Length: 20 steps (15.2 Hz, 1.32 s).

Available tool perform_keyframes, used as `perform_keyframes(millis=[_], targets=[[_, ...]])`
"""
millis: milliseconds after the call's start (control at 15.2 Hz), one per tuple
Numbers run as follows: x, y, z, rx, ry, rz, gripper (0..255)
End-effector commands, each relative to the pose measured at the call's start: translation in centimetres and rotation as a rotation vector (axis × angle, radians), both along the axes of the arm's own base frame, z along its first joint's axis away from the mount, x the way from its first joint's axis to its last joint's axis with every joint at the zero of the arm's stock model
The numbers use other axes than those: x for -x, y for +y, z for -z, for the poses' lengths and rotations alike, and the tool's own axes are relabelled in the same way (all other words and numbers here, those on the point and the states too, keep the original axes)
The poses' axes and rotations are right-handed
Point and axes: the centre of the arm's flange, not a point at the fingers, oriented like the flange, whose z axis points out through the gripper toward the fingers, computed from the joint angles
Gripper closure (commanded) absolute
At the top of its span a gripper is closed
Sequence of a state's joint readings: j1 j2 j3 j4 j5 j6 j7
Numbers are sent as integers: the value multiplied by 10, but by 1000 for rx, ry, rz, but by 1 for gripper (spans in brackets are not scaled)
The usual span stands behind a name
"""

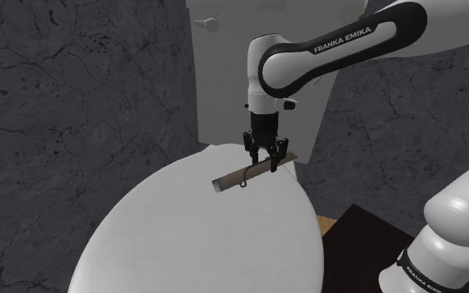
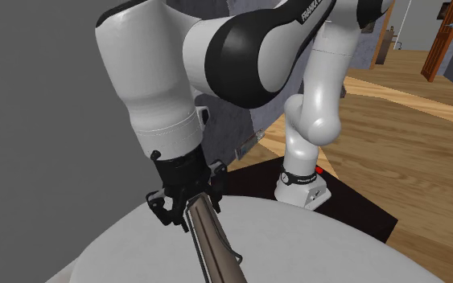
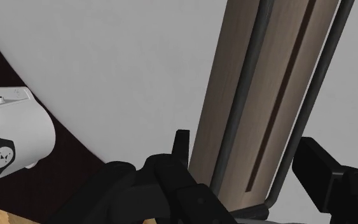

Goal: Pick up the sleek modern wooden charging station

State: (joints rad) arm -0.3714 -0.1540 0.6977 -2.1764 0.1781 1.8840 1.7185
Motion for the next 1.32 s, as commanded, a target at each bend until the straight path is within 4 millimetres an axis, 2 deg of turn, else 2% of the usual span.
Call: perform_keyframes(millis=[0, 132, 1122, 1254], targets=[[0, -1, 1, 0, 0, 1, 255], [0, 0, 1, 0, 0, 1, 255], [0, 0, -78, 0, 0, 1, 255], [0, 0, -79, 0, 0, 1, 255]])
